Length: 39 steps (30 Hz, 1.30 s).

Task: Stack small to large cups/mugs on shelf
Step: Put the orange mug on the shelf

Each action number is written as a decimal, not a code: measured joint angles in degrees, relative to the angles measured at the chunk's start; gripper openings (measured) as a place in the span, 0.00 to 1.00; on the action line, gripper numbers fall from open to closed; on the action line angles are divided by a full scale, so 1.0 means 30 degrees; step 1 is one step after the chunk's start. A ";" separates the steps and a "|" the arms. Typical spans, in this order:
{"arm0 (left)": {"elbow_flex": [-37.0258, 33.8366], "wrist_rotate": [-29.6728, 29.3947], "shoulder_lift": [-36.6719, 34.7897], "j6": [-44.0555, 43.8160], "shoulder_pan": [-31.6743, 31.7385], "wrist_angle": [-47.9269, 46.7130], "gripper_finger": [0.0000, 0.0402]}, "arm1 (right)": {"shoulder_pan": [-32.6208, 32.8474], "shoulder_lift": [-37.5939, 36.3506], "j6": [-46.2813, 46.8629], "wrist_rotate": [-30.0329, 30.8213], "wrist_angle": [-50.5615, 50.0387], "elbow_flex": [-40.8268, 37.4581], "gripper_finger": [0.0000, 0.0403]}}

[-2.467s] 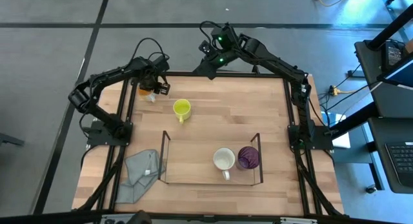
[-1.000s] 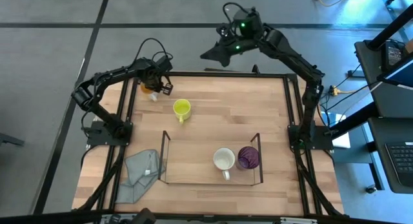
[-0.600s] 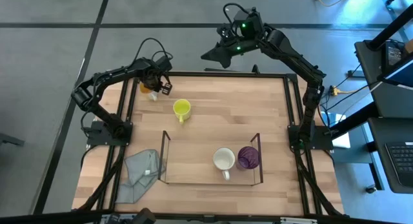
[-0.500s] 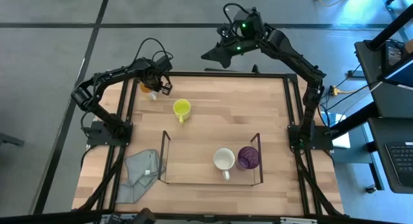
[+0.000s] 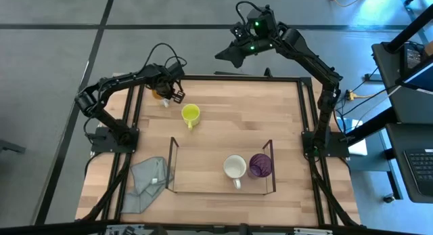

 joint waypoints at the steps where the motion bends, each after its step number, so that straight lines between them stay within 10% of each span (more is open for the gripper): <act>1: 0.0019 0.0045 0.0000 -0.0019 -0.0262 0.0190 0.01 | -0.0029 0.0000 0.0000 0.0000 -0.0001 0.0000 0.02; 12: 0.4570 -0.0241 0.0486 0.0920 -0.1476 0.0771 0.01 | -0.0409 0.0000 0.0167 0.0015 0.0042 0.0000 0.02; 26: 1.2307 0.0574 0.6521 0.3911 -0.3903 -0.1479 0.01 | -0.1983 -0.2460 0.0055 0.3541 -0.0115 -0.0022 0.02; 39: 1.4818 0.1567 0.8910 0.5161 -0.7087 -0.1899 0.01 | -0.3182 -0.2871 0.0044 0.3534 -0.1791 -0.0022 0.02</act>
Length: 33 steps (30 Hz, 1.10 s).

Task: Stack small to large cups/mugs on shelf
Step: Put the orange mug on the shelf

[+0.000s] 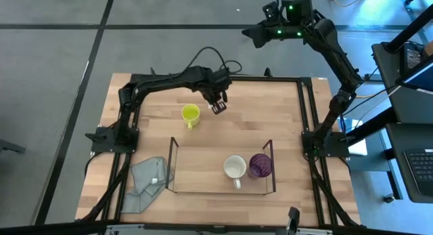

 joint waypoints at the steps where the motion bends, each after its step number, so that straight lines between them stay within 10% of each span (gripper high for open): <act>1: -0.0061 0.0087 0.0000 -0.0007 -0.0131 -0.0011 0.01 | -0.0017 0.0000 -0.0009 0.0000 -0.0002 0.0000 0.02; 33: -0.0086 0.0322 -0.0183 -0.7673 -0.5077 -0.2300 0.01 | -0.0031 0.0000 -0.0541 -0.0022 -0.2157 0.0000 0.02</act>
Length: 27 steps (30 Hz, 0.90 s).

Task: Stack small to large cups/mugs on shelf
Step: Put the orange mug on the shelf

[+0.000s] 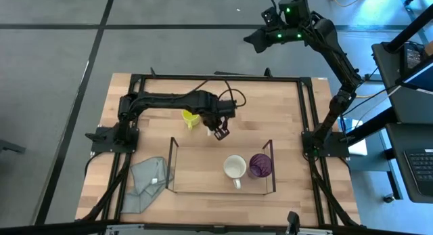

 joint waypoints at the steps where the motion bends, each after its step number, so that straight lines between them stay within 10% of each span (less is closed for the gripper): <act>1: 0.0000 -0.0043 -0.0088 -0.0469 -0.0220 -0.0038 0.01 | 0.0010 0.0000 -0.0020 -0.0007 -0.0084 0.0000 0.02; 27: 0.2790 -0.2252 -0.0196 -0.9587 -0.6817 -0.2533 0.01 | 0.0385 -0.0052 0.0639 -0.0175 0.0137 -0.2368 0.02</act>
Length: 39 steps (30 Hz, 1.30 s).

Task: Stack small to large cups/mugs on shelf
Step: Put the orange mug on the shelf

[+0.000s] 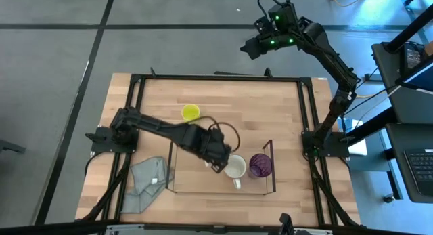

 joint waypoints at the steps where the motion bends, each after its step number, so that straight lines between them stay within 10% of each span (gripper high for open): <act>1: -0.0011 -0.0037 0.0059 -0.0435 -0.0282 0.0014 0.01 | 0.0000 -0.0007 0.0062 0.0000 0.0000 0.0000 0.02; 39: -0.0022 0.1460 0.1719 -0.3619 -0.2312 0.1991 0.01 | -0.0022 -0.0007 -0.0054 0.1188 -0.1123 0.0015 0.02</act>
